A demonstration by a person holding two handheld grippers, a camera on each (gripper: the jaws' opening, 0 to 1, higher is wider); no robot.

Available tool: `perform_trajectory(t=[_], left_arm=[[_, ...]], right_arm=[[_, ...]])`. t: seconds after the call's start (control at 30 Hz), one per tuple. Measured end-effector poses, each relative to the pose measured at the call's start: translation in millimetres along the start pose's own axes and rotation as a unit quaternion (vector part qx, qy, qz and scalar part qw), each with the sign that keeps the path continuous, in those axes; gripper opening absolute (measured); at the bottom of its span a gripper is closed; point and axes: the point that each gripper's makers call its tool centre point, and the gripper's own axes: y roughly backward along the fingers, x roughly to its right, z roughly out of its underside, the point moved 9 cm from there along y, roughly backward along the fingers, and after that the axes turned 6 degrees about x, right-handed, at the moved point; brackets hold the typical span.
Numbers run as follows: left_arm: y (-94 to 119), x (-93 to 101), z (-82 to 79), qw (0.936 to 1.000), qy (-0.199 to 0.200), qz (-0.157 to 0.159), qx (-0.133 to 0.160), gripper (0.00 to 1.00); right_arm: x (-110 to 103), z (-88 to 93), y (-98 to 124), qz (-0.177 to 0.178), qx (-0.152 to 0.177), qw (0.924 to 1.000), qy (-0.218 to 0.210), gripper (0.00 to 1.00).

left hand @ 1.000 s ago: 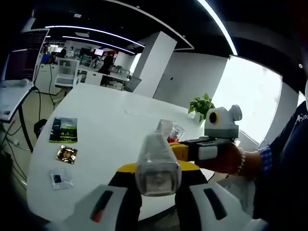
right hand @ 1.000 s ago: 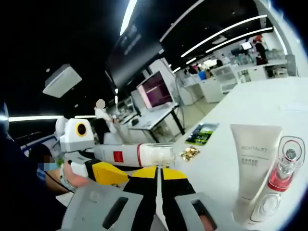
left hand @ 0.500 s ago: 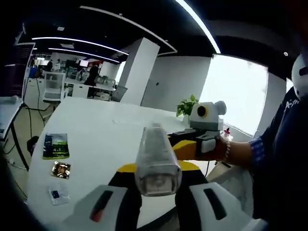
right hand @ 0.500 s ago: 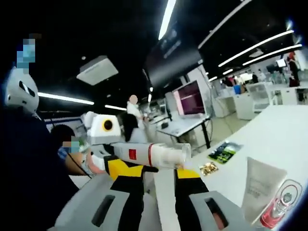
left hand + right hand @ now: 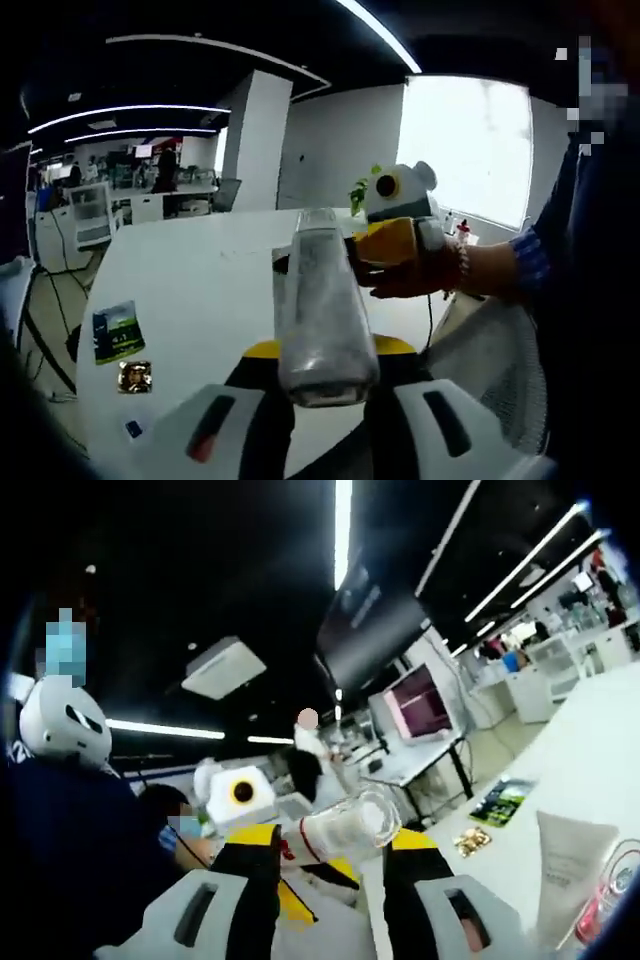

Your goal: Arrange the skincare products in the storage area until every visible bottle or jar stands upright without overlapping.

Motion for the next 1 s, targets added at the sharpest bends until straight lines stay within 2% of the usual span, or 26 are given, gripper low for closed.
perform_trajectory(t=[0.07, 0.33, 0.4, 0.57, 0.63, 0.67, 0.77, 0.87, 0.9, 0.93, 1.0], left_arm=[[-2, 2.1, 1.5, 0.9999, -0.009, 0.004, -0.004, 0.26], [-4, 2.1, 6.7, 0.9992, -0.023, 0.008, -0.031, 0.25], [-4, 0.2, 8.2, 0.9988, -0.024, 0.0, -0.042, 0.24], [-3, -3.3, 8.3, 0.9985, -0.027, -0.019, -0.044, 0.37], [-3, -2.3, 8.0, 0.9987, -0.027, -0.017, -0.041, 0.38], [-4, -1.7, 8.0, 0.9987, -0.029, -0.015, -0.039, 0.38], [-4, -1.8, 8.6, 0.9985, -0.034, -0.016, -0.04, 0.38], [-5, -1.5, 9.9, 0.998, -0.04, -0.014, -0.046, 0.31], [-4, -2.3, 11.1, 0.997, -0.048, -0.017, -0.059, 0.28], [-2, -0.9, 13.7, 0.995, -0.054, -0.016, -0.083, 0.27], [-4, 2.8, 15.6, 0.9952, -0.058, -0.013, -0.077, 0.27]], right_arm=[[-1, 0.0, 0, -0.003, 0.007, 0.9999, -0.014, 0.32], [-11, -2.1, -3, -0.029, 0.005, 0.9995, -0.012, 0.22], [-10, -5.2, -1, -0.011, 0.006, 0.9999, 0.01, 0.2], [-8, -7.7, 5, 0.013, -0.006, 0.9992, 0.037, 0.18], [-5, -4.7, 5, 0.039, -0.025, 0.9958, 0.078, 0.18], [-7, 0.0, 4, 0.037, -0.055, 0.9925, 0.103, 0.18], [-16, 10.3, -5, 0.016, -0.083, 0.9876, 0.132, 0.18], [-26, 20.8, -14, -0.01, -0.113, 0.9777, 0.177, 0.18], [-27, 21.4, -16, -0.01, -0.111, 0.9737, 0.199, 0.18], [-28, 24.1, -17, -0.011, -0.121, 0.9656, 0.23, 0.19], [-28, 27.1, -16, -0.014, -0.129, 0.9667, 0.221, 0.19]])
